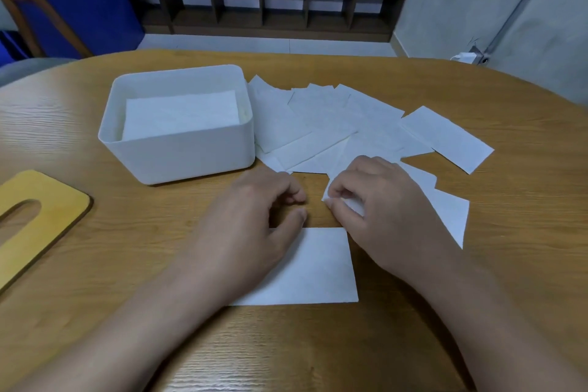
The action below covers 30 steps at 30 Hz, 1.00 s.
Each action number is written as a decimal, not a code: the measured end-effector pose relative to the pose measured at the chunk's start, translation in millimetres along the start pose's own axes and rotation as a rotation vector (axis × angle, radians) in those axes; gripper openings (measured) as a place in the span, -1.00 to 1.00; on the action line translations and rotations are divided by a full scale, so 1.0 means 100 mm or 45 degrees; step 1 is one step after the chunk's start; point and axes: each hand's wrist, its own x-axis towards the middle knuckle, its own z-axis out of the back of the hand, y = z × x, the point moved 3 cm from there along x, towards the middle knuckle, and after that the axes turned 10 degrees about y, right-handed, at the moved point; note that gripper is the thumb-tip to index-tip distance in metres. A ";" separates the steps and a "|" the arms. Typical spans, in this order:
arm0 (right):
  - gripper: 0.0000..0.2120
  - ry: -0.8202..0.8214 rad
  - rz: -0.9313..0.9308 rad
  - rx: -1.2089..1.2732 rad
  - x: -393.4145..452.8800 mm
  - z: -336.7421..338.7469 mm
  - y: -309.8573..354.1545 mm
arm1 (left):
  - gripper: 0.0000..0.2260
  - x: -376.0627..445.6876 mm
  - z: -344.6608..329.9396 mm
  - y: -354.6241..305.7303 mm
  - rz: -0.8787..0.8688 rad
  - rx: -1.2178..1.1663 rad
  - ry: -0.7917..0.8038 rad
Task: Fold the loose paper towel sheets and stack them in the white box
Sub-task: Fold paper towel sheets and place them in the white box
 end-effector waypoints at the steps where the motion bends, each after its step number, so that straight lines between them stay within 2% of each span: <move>1: -0.89 -0.020 0.023 -0.023 0.01 -0.02 0.00 | -0.94 0.02 -0.03 -0.01 0.009 0.005 0.008; 5: -0.88 -0.093 0.066 -0.121 0.02 -0.03 0.04 | -0.93 0.06 -0.07 0.00 0.044 -0.025 -0.001; 7: -0.88 -0.165 0.034 0.063 -0.01 0.00 0.05 | -0.88 0.07 -0.07 0.00 0.094 -0.187 0.000; 9: -0.87 -0.230 -0.008 0.349 -0.05 0.06 0.09 | -0.80 0.10 -0.08 -0.03 0.144 -0.532 0.001; 12: -0.85 -0.140 -0.016 0.651 -0.07 0.04 0.23 | -0.68 0.14 -0.10 -0.02 0.222 -0.934 -0.004; 15: -0.87 0.025 0.014 0.772 -0.07 0.01 0.28 | -0.77 0.16 -0.09 0.03 0.272 -1.046 0.038; 19: -0.83 -0.096 -0.017 0.933 -0.09 0.16 0.17 | -0.89 0.18 -0.03 0.09 0.291 -0.963 0.004; 21: -0.71 -0.133 0.021 0.748 -0.09 0.22 0.17 | -0.92 0.16 0.00 0.04 0.242 -0.921 0.026; 24: -0.57 -0.036 0.117 0.590 -0.12 0.25 0.21 | -0.88 0.09 0.08 -0.11 0.039 -0.841 0.085; 27: -0.73 0.010 0.021 0.704 -0.13 0.27 0.21 | -0.85 0.02 0.18 -0.13 -0.053 -0.793 0.074; 30: -0.91 0.068 -0.033 0.814 -0.14 0.30 0.20 | -0.89 -0.01 0.27 -0.04 0.036 -0.758 -0.003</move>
